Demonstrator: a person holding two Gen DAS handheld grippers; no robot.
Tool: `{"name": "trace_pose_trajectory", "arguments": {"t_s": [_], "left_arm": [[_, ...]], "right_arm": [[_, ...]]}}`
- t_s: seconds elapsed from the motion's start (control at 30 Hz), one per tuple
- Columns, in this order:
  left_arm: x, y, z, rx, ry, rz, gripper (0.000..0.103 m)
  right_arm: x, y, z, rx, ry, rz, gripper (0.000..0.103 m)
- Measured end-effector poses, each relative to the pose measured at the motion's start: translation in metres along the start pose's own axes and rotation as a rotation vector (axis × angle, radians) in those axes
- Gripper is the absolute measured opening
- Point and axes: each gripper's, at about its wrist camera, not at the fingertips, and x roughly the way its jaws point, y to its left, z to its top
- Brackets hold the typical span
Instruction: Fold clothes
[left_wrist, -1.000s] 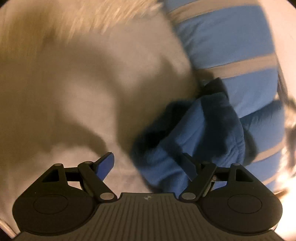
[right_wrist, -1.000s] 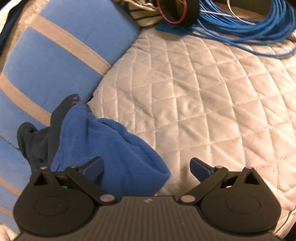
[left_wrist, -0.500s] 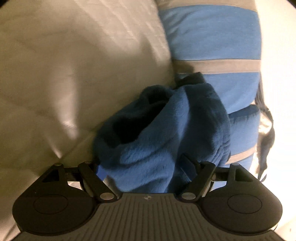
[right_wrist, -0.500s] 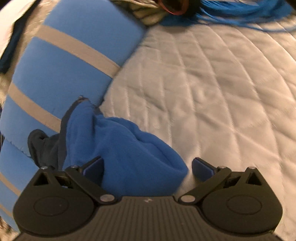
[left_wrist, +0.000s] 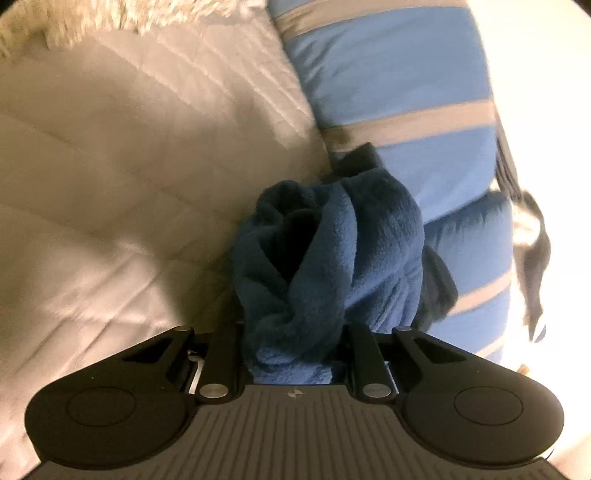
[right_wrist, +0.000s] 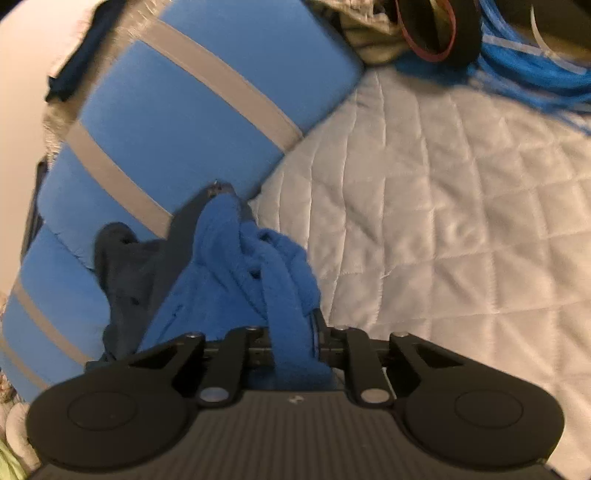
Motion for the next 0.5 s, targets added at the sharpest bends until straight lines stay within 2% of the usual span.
{"name": "trace_pose_trajectory", "arguments": {"t_s": [0.17,0.27,0.33,0.4,0.43,0.47,0.5], "left_arm": [[-0.038,0.018,-0.034,0.039,0.066,0.078,0.019],[-0.057,0.026,-0.033,0.052,0.081,0.098,0.020],[-0.062,0.029,-0.031,0.059,0.094,0.101,0.022],[-0.064,0.025,-0.029,0.075,0.104,0.115,0.026],[-0.065,0.023,-0.028,0.084,0.108,0.123,0.027],[-0.066,0.020,-0.026,0.093,0.113,0.131,0.028],[-0.071,0.015,-0.025,0.117,0.114,0.146,0.032]], "right_arm": [[-0.060,-0.024,-0.022,0.021,0.033,-0.022,0.013],[-0.090,-0.031,-0.037,-0.001,0.049,-0.027,0.013],[-0.095,-0.031,-0.041,-0.036,0.075,-0.056,0.015],[-0.103,-0.028,-0.043,-0.086,0.070,-0.075,0.030],[-0.110,-0.025,-0.043,-0.120,0.044,-0.076,0.059],[-0.117,-0.022,-0.043,-0.154,0.018,-0.076,0.081],[-0.123,-0.018,-0.043,-0.189,-0.009,-0.077,0.089]]}}
